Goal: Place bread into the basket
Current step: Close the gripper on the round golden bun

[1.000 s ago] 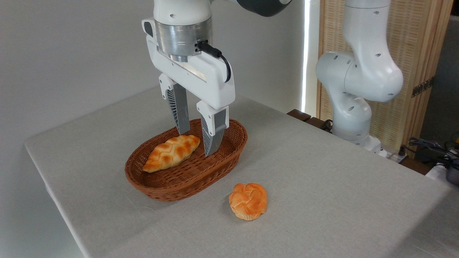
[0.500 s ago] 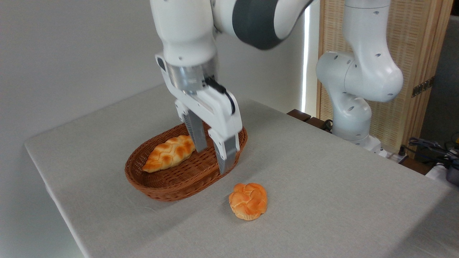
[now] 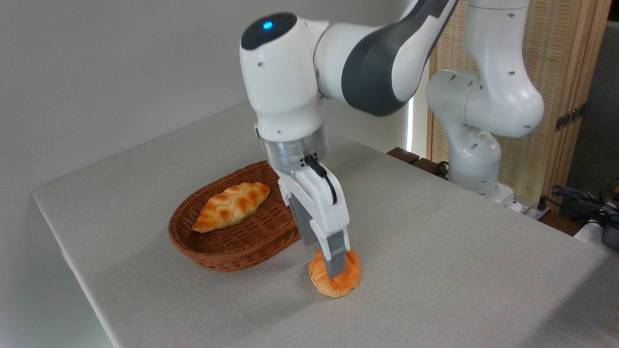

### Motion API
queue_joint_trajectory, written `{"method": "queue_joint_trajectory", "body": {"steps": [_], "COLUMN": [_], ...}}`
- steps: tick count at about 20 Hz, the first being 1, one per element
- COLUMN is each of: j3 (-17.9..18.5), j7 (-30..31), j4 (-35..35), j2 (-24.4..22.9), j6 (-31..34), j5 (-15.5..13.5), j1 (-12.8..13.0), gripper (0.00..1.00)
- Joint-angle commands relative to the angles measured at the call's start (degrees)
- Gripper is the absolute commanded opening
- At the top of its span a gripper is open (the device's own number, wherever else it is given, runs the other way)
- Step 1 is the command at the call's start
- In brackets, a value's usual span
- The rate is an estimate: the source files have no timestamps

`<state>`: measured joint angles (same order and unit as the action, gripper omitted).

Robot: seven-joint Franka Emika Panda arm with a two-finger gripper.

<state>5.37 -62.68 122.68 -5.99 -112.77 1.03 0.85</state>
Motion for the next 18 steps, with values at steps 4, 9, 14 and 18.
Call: {"method": "queue_joint_trajectory", "body": {"steps": [4, 9, 14, 18], "j3": [0.3, 0.2, 0.1, 0.0], "j7": [-2.5, -2.7, -3.7, -3.7], "j4": [3.1, 3.2, 3.2, 3.2], "j2": [0.7, 1.0, 1.1, 1.0], "j6": [-2.3, -2.5, -2.3, -1.8], "j5": [3.1, 3.0, 3.0, 3.0], "j1": [0.2, 0.3, 0.6, 0.7], "gripper": [1.00, 0.76, 0.45, 0.45]}}
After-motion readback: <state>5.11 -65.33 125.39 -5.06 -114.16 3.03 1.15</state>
